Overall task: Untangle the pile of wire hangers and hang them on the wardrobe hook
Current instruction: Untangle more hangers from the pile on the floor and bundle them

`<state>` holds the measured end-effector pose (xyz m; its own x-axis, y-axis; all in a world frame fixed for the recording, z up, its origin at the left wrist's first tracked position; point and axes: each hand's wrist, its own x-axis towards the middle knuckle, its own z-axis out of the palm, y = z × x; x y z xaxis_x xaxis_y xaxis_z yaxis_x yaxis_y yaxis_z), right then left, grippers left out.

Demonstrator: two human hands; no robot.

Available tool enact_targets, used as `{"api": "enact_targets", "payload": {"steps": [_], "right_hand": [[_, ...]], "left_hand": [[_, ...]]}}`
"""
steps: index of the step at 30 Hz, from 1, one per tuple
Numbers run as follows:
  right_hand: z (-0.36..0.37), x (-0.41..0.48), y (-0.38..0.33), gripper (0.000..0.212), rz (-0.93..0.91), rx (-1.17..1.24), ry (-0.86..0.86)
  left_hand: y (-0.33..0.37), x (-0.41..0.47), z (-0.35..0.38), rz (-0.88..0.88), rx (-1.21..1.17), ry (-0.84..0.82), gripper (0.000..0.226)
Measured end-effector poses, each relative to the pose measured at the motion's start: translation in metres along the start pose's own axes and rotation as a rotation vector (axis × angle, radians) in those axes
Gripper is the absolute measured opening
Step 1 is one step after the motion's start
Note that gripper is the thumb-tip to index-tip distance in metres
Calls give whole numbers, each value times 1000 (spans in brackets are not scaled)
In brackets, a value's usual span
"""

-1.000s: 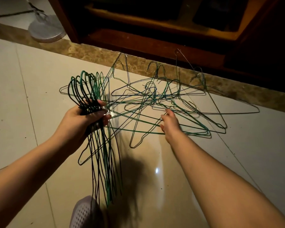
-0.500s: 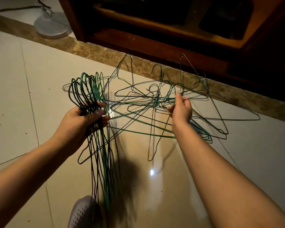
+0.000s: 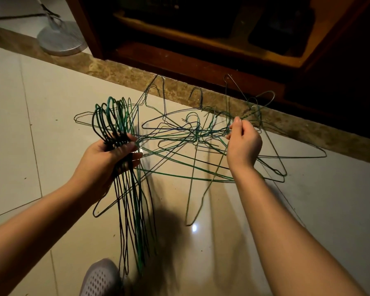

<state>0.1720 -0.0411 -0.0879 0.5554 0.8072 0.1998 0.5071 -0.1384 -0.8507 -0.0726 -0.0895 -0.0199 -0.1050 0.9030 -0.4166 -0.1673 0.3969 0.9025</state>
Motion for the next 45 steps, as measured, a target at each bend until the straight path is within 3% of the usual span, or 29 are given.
{"api": "enact_targets", "payload": {"steps": [4, 10, 15, 24, 28, 40, 45], "right_hand": [[-6, -13, 3, 38, -118, -67, -43], [-15, -7, 32, 37, 36, -207, -126], [-15, 2, 35, 31, 177, -109, -165], [2, -7, 24, 36, -59, -251, -328], [8, -22, 7, 40, -115, -201, -261], [45, -116, -80, 30, -456, -28, -432], [53, -118, -85, 36, -436, -56, -444]], "left_hand": [[4, -2, 10, 12, -16, 5, 14], [4, -4, 17, 10, -10, -15, 14], [2, -2, 12, -6, 22, -6, 15], [3, -2, 4, -14, -23, -3, 13], [3, -1, -2, -6, -53, 6, 13], [-10, -2, -7, -42, -98, -76, 22], [-8, -2, -14, -57, -165, -107, 28]]}}
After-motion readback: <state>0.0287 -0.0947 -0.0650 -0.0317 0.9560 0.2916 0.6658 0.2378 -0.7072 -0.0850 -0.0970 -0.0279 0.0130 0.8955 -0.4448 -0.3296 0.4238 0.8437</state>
